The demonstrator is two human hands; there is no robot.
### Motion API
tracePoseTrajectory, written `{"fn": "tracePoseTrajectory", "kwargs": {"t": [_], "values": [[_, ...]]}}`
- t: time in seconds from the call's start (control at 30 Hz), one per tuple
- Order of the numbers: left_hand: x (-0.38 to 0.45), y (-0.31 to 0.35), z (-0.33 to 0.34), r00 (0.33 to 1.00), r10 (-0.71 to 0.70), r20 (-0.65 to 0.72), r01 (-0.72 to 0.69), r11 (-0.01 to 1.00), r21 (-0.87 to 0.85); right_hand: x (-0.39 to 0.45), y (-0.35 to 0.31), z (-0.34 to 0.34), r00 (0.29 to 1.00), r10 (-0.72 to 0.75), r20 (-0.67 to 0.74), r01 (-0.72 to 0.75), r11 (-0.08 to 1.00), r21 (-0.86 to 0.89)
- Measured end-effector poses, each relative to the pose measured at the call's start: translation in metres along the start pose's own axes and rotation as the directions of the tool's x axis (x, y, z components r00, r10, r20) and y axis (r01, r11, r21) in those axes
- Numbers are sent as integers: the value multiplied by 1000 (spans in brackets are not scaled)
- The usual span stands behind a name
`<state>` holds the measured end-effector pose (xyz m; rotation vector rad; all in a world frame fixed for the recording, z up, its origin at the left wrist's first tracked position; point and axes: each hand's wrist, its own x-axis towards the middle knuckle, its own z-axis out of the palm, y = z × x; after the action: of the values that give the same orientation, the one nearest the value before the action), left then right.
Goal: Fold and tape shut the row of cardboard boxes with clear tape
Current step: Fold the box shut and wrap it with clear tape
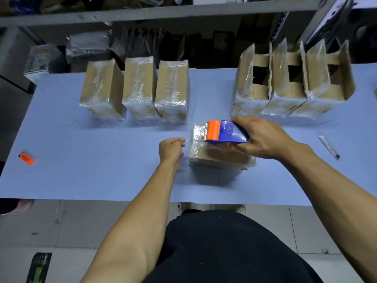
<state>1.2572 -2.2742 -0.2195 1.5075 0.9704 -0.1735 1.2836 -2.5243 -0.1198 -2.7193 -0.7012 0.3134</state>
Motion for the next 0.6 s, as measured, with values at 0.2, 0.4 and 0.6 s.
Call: {"fn": "tracePoseTrajectory", "kwargs": {"t": [0.2,0.4,0.6], "values": [[3,-12,25,971,-217,98,224,972,-71,6,-8,4,1000,5,-29,-5,1000,-2],[13,-31,17,975,-205,88,193,973,124,8,-8,9,999,-5,-41,5,1000,-14],[-3,0,30,962,147,228,-170,982,86,8,-7,6,999,15,-30,-15,1000,9]]}}
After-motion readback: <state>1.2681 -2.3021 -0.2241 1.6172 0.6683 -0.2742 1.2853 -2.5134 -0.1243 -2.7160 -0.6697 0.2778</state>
